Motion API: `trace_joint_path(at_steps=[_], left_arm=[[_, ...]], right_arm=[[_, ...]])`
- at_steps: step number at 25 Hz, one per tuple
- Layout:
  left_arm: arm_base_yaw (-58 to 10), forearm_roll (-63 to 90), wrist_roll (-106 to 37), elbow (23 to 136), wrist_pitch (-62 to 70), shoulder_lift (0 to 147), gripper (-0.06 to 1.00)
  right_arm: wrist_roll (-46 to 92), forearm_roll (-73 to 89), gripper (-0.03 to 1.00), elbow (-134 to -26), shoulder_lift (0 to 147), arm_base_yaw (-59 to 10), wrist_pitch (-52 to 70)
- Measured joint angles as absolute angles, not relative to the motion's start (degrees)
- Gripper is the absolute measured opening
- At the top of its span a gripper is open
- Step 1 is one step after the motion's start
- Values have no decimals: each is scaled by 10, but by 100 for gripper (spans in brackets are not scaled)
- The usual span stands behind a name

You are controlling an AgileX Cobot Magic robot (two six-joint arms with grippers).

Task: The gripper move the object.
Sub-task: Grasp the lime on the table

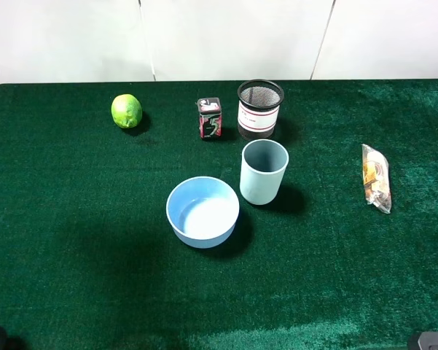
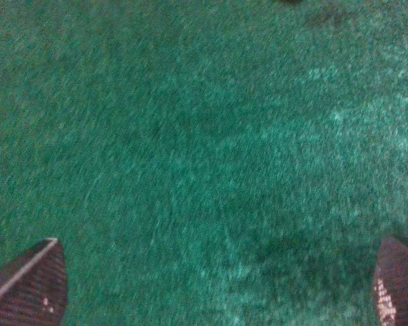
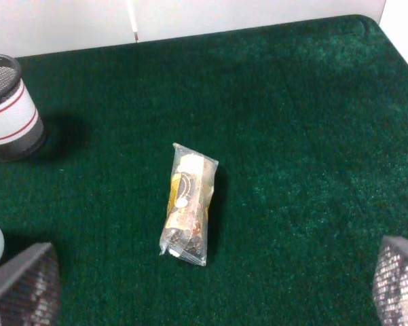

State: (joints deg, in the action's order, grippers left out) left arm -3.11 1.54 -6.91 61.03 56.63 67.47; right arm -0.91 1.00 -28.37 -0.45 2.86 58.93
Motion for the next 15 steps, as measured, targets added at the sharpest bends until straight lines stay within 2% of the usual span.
trace_joint_path(at_steps=[7, 15], left_arm=[[-98, -26, -14, 662, 530, 790, 91], [-139, -41, 42, 727, 499, 914, 91]], right_arm=[[-9, 10, 69, -284, -4, 29, 589], [-9, 10, 69, -284, -4, 29, 589]])
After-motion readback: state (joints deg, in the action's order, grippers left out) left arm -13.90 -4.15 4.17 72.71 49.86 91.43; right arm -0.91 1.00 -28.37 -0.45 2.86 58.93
